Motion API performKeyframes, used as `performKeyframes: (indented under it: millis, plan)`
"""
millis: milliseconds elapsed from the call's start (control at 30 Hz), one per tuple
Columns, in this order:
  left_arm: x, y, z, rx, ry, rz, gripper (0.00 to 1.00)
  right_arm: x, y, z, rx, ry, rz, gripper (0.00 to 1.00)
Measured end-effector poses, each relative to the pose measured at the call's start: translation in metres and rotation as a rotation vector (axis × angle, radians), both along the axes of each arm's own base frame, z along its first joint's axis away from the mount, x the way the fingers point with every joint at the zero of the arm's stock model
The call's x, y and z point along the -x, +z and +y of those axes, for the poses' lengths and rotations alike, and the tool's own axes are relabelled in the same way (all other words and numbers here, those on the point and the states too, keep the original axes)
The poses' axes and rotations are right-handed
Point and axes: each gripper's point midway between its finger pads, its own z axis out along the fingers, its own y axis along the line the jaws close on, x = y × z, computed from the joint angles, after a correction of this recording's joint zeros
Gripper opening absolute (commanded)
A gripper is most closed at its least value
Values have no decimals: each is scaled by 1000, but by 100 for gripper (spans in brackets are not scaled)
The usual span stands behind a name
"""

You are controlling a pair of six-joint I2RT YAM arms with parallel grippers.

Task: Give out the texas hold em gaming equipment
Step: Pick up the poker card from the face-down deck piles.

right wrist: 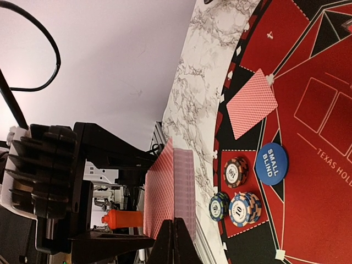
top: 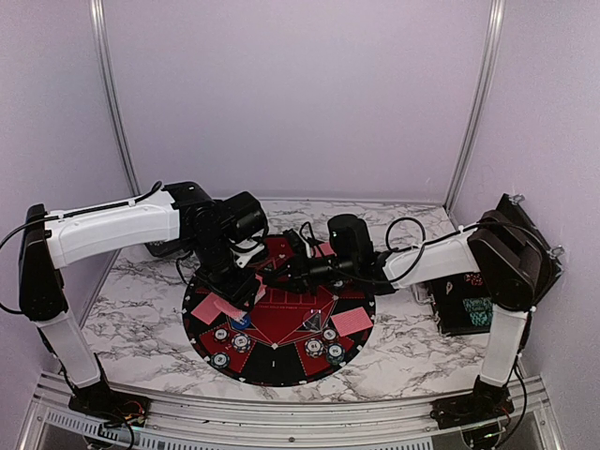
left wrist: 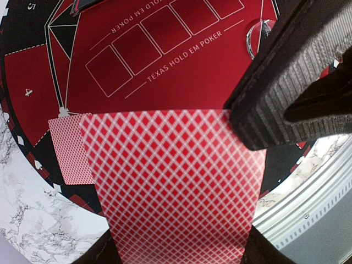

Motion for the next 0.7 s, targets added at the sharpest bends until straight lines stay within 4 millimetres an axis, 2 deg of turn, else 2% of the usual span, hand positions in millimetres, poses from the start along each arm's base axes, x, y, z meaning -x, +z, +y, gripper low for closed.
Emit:
performKeyframes:
  millis: [233, 700]
  plan:
    - [1, 2, 1, 6, 0, -5, 53, -6, 0, -3, -2, -14, 6, 0]
    - [6, -2, 8, -8, 14, 8, 53, -30, 1, -23, 0, -81, 9, 0]
